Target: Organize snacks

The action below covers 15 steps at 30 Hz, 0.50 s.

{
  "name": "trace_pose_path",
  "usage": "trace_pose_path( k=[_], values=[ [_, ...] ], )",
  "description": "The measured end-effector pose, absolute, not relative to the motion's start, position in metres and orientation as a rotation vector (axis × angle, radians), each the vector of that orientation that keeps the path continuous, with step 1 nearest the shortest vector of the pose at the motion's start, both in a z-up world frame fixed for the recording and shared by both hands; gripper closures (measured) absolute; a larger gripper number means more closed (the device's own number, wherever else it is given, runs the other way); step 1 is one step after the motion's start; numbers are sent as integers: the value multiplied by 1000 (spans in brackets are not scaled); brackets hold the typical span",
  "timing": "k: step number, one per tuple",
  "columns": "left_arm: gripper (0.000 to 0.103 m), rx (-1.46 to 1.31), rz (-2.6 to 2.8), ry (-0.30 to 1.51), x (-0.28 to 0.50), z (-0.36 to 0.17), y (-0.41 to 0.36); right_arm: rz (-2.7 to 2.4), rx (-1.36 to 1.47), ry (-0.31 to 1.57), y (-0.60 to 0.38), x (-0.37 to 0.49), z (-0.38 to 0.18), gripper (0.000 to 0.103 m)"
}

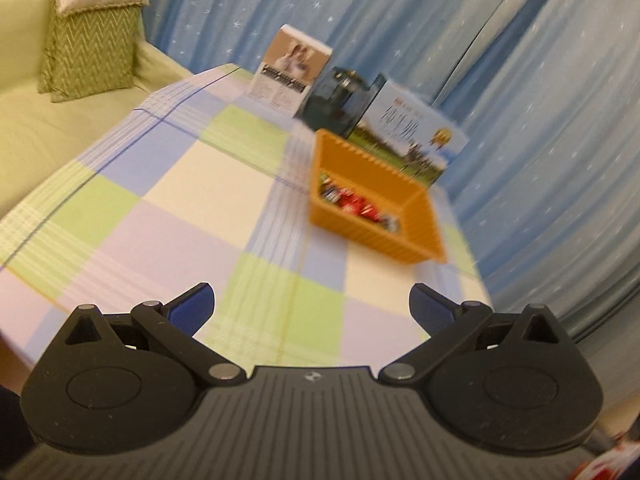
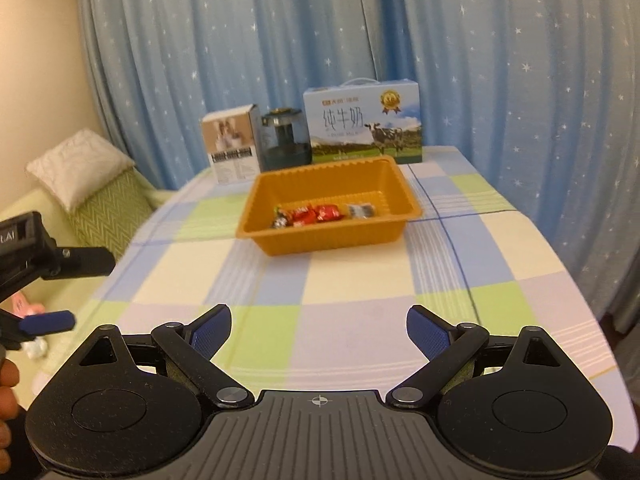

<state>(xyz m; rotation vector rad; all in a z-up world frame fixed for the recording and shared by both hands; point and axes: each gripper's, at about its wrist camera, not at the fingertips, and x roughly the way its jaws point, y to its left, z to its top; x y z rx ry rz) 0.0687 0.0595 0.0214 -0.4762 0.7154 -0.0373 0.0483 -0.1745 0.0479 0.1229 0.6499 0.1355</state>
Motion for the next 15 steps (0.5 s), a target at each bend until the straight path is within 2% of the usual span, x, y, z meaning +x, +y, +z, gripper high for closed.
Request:
trace_pose_path(
  k=[6, 15],
  values=[
    [0, -274, 28, 785, 61, 14, 44, 111, 122, 693, -176, 42, 39, 9],
    [0, -151, 26, 834, 41, 7, 37, 47, 146, 734, -179, 21, 42, 9]
  ],
)
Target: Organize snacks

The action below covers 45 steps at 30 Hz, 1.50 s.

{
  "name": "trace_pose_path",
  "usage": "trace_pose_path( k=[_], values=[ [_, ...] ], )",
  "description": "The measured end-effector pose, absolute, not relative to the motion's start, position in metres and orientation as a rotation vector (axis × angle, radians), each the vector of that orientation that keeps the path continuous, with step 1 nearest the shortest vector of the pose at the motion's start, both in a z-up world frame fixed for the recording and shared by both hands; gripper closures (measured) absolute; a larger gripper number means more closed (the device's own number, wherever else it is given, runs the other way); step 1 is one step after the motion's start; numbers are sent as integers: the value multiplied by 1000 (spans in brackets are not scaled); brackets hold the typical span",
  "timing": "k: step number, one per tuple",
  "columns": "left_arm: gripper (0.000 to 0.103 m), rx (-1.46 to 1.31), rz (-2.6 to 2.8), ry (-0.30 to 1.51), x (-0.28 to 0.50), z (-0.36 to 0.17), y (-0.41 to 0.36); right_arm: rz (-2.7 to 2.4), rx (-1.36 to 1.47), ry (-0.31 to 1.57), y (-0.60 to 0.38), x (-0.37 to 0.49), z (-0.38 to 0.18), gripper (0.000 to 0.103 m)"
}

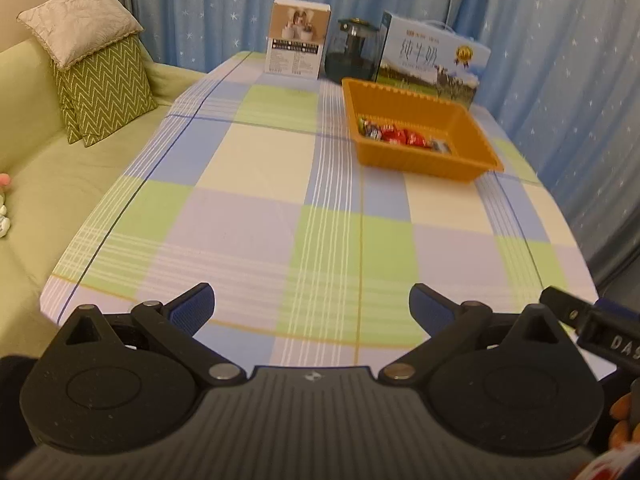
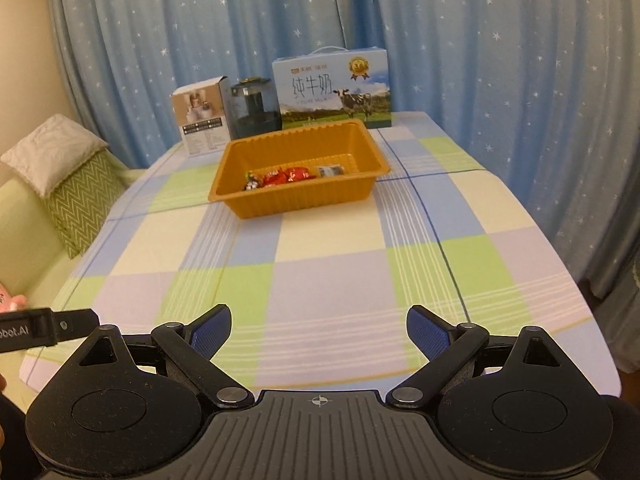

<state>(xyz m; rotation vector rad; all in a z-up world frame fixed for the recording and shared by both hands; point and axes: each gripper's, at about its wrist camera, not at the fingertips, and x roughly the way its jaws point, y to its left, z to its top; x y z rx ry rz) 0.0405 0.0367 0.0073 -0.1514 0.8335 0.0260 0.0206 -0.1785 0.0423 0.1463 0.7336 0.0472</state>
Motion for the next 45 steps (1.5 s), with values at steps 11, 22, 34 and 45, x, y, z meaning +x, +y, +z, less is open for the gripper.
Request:
trace_pose_path(
  k=[11, 22, 34, 45],
  values=[
    [0, -77, 20, 839, 14, 14, 15, 15, 92, 762, -186, -8, 53, 9],
    [0, -49, 0, 821, -2, 24, 8, 8, 93, 768, -189, -27, 65, 9],
    [0, -45, -11, 807, -7, 29, 6, 4, 102, 752, -191, -31, 73, 9],
    [0, -42, -21, 806, -8, 29, 4, -2, 105, 754, -192, -30, 72, 9]
  ],
)
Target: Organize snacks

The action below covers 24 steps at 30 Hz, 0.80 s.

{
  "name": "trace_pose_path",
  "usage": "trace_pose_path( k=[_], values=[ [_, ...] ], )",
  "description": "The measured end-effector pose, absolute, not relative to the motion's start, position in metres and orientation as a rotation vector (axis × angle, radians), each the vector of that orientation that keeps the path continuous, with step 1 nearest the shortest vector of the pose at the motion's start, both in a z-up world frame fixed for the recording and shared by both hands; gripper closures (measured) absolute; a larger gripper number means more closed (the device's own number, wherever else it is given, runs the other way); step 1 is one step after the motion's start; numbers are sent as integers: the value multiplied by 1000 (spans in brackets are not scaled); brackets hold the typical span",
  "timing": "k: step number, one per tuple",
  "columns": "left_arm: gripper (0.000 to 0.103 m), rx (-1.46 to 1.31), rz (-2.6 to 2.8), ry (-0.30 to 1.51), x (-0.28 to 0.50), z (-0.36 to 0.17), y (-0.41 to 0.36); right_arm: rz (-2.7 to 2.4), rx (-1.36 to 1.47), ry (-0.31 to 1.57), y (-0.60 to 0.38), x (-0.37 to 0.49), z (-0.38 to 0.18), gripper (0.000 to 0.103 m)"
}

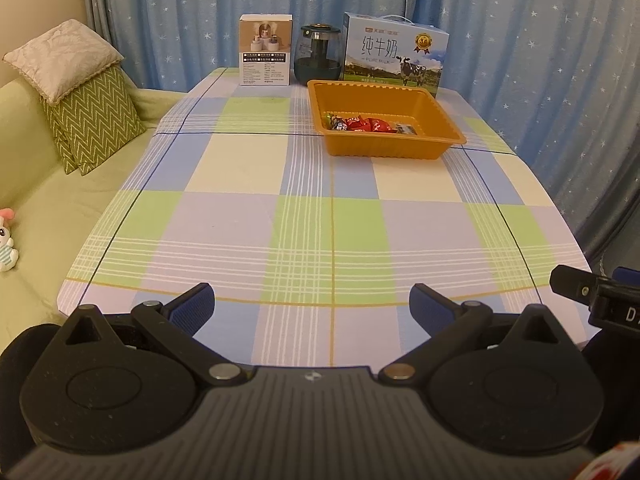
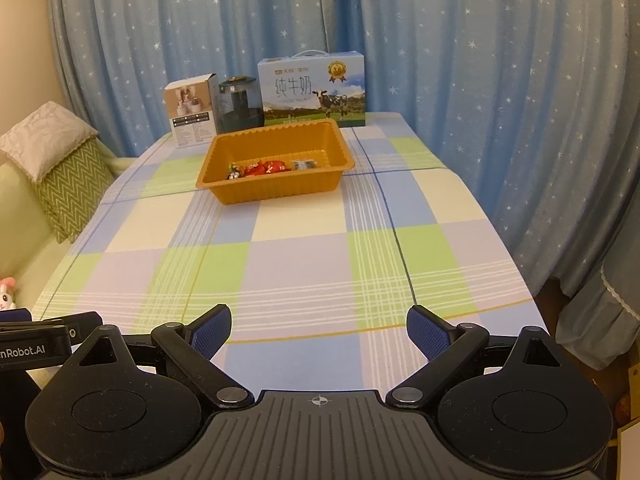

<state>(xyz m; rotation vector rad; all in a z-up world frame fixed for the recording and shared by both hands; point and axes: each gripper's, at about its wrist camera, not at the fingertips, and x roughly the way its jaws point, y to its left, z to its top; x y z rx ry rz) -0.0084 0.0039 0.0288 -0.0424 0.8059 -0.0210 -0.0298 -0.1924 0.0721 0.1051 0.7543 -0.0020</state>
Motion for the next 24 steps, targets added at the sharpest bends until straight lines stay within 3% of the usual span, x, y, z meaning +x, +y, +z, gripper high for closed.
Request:
trace_pose_path(
  k=[24],
  values=[
    [0, -41, -27, 801, -9, 31, -1, -6, 106, 750, -194, -31, 71, 9]
  ],
)
